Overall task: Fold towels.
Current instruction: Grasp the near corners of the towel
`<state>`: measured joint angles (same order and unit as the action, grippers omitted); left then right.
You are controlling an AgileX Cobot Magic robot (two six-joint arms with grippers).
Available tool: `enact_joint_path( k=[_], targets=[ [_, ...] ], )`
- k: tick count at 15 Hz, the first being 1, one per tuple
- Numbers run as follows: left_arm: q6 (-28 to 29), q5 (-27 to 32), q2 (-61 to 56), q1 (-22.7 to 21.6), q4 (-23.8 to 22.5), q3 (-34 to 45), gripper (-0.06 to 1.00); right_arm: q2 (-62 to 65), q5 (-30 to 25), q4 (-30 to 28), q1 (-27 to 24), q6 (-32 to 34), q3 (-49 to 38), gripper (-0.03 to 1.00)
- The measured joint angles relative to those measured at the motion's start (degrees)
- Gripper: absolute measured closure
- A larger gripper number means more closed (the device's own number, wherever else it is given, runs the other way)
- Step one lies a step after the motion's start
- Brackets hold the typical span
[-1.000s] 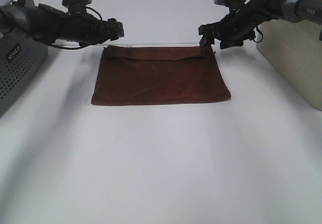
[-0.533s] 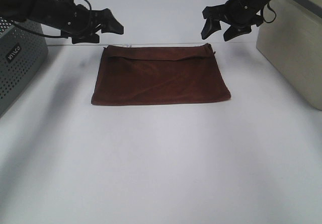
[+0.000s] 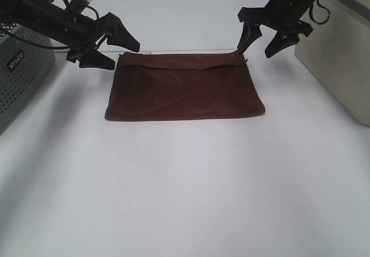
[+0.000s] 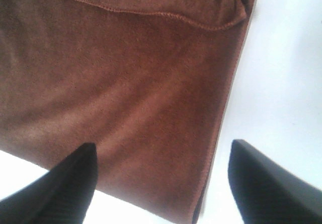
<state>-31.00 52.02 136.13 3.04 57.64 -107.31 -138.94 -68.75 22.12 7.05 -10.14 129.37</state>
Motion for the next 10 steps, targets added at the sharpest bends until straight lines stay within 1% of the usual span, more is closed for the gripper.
enact_joint_path(
  k=[2,4,6,8,10],
  targets=[
    [1.4,-4.6,-5.0,0.0,0.1,8.4,0.09,0.1,-0.3,0.1,0.0,0.2,0.0,0.28],
    [1.5,-7.3,-8.8,0.0,-0.6,17.2,0.09,0.6,-0.4,1.1,0.0,0.7,-0.5,0.28],
    [1.5,-9.1,-10.5,0.0,-1.3,23.0,0.09,2.9,-0.4,2.6,0.0,1.0,-4.8,0.28],
    [1.5,-9.2,-10.6,0.0,-2.5,25.4,0.09,5.3,-0.5,4.1,0.0,0.0,-11.0,0.28],
    [1.5,-9.2,-10.7,0.0,-2.8,25.5,0.09,6.1,-0.5,5.3,0.0,-1.3,-15.6,0.28]
  ],
)
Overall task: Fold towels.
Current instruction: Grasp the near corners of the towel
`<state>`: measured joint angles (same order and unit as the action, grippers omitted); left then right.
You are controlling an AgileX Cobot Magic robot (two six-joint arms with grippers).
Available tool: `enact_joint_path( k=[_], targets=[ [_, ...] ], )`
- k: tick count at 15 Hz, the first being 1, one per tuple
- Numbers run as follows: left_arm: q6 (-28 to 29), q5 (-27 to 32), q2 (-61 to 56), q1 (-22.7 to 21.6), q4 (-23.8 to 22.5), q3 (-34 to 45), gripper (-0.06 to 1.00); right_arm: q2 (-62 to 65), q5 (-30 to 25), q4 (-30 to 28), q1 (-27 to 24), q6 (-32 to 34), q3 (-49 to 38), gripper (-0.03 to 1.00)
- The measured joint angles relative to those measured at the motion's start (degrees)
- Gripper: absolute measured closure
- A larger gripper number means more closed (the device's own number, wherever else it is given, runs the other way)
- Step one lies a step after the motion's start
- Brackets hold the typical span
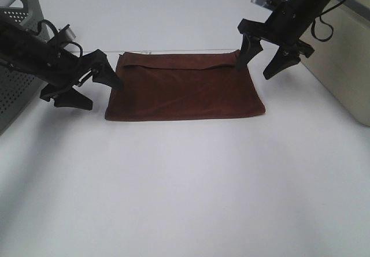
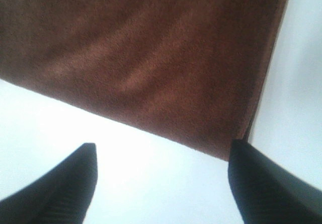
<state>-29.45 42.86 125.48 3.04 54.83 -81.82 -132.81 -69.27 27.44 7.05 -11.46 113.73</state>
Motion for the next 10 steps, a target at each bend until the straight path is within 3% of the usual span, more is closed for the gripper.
enact_joint_path(
  k=[6,10],
  targets=[
    [0.2,-4.0,-0.1,0.5,-0.2,0.0,0.09,-1.0,0.5,1.1,0.0,-3.4,-2.8,0.28],
    [0.2,-6.2,1.8,3.4,0.1,0.0,0.09,-4.1,-0.1,4.2,-2.2,-3.3,-3.2,0.28]
  ],
)
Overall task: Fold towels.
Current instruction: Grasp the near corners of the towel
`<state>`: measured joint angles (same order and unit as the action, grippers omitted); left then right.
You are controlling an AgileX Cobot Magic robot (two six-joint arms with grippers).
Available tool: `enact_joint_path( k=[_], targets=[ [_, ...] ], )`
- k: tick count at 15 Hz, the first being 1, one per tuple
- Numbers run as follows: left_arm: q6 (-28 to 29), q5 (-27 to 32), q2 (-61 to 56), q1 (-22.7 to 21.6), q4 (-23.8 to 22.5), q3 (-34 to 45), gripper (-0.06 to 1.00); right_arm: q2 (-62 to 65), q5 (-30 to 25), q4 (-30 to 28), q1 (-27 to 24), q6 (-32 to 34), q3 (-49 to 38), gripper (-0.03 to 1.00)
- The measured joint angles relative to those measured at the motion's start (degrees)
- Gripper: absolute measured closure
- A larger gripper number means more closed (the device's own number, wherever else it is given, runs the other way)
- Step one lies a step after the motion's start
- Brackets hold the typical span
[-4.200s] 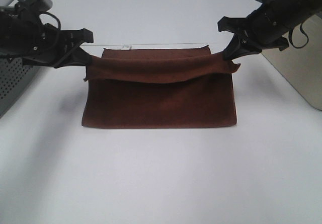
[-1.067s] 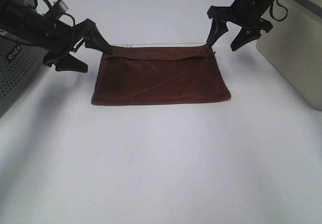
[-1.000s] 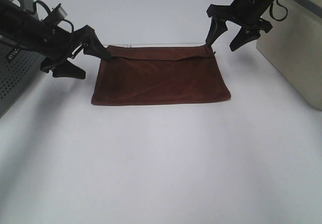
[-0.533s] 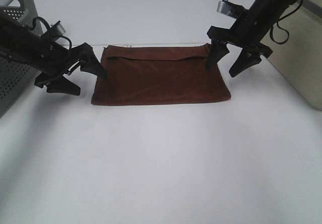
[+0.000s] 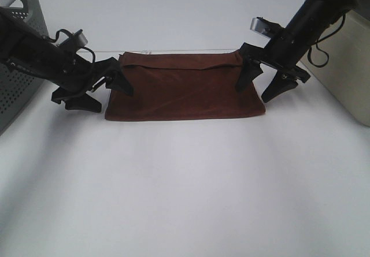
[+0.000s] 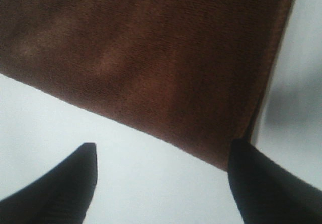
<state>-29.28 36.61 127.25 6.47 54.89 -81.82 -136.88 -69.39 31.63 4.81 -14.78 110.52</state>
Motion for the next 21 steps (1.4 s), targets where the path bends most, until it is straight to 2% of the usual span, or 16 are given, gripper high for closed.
enact_joint_path(
  k=[5,7,10,12,13,14,15,17,19,21],
  targets=[
    [0.0,-2.3,1.5,0.6,1.7,0.0,0.12,-1.7,0.4,3.6,-1.1,-1.4,0.0,0.28],
    [0.0,-2.4,2.3,0.6,2.9,-0.1,0.19,-3.3,0.5,4.1,-1.0,-1.4,0.0,0.30],
    [0.0,-1.3,3.2,0.6,3.8,-0.2,0.35,-4.0,2.2,4.2,0.9,-1.4,0.0,0.45],
    [0.0,-0.7,3.6,0.6,2.9,-0.2,0.54,-4.0,3.3,4.2,1.1,-1.0,0.0,0.58],
    [0.0,-0.7,3.9,0.6,2.8,-0.2,0.64,-4.0,3.4,3.5,0.9,-0.7,0.0,0.61],
    [0.0,-0.7,4.0,0.6,2.7,-0.2,0.70,-4.0,3.4,2.7,0.8,0.3,0.0,0.59],
    [0.0,-0.7,4.1,0.6,2.5,-0.2,0.73,-4.0,3.4,1.7,0.6,0.7,0.0,0.51],
    [0.0,-0.7,4.1,0.6,2.3,-0.2,0.75,-3.4,3.4,0.7,0.5,0.6,0.0,0.37],
    [0.0,-0.7,4.1,0.6,2.3,-0.2,0.75,-1.5,4.1,0.0,0.5,0.6,0.0,0.33],
    [0.0,-0.8,4.1,0.6,2.3,-0.2,0.78,-0.9,4.7,-3.4,0.5,1.8,0.0,0.33]
  ],
)
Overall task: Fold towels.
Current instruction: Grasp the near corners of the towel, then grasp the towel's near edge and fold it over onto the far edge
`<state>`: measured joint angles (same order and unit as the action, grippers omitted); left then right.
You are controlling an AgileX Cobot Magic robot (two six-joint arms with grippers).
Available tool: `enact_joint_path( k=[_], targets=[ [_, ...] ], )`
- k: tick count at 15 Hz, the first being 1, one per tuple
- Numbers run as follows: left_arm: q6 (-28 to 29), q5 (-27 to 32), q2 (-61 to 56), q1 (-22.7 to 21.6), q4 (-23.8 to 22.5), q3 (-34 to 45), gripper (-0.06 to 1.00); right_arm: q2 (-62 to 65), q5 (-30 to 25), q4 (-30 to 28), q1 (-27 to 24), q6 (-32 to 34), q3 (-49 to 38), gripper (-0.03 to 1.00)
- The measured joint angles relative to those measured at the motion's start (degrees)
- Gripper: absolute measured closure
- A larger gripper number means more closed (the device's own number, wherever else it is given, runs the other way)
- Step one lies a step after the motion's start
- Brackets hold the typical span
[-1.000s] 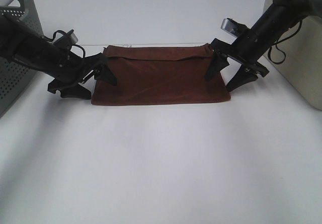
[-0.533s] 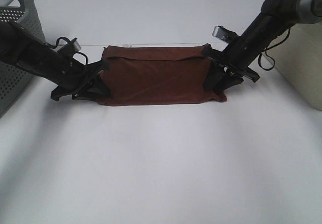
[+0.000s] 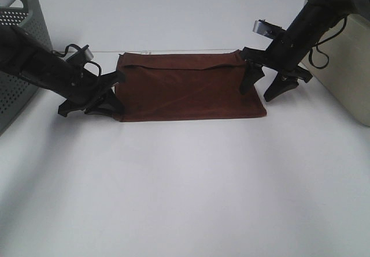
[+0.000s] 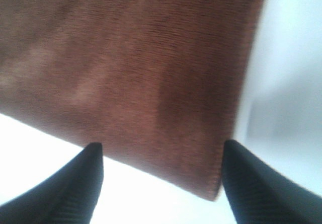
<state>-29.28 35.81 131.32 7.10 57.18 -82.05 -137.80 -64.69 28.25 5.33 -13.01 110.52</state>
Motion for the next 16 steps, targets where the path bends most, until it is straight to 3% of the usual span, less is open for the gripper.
enact_joint_path(
  k=[2,8,10,11,13,14,16],
  targets=[
    [0.0,-0.1,0.1,0.0,-0.5,0.0,0.92,-0.1,0.1,-3.7,-0.2,1.5,0.0,0.32],
    [0.0,0.3,0.1,0.0,-0.6,0.0,0.94,-2.7,0.5,2.1,-0.2,-0.2,0.0,0.37],
    [0.0,0.4,0.1,0.0,-0.6,0.1,0.94,-3.0,1.1,2.4,0.5,-0.4,0.0,0.50],
    [0.0,0.5,0.1,0.0,-0.9,0.1,0.94,-3.3,1.1,2.5,0.5,-0.4,0.0,0.67],
    [0.0,0.8,-0.3,0.0,-2.6,0.1,0.94,-3.8,1.1,2.5,0.5,-0.2,0.0,0.91],
    [0.0,0.9,-0.8,0.0,-3.8,0.1,0.94,-3.8,1.2,2.4,0.4,-0.1,0.0,0.96],
    [0.5,2.0,-2.3,-0.1,-6.1,0.1,0.94,-3.8,1.3,2.4,0.4,0.1,0.0,0.97]
  ],
)
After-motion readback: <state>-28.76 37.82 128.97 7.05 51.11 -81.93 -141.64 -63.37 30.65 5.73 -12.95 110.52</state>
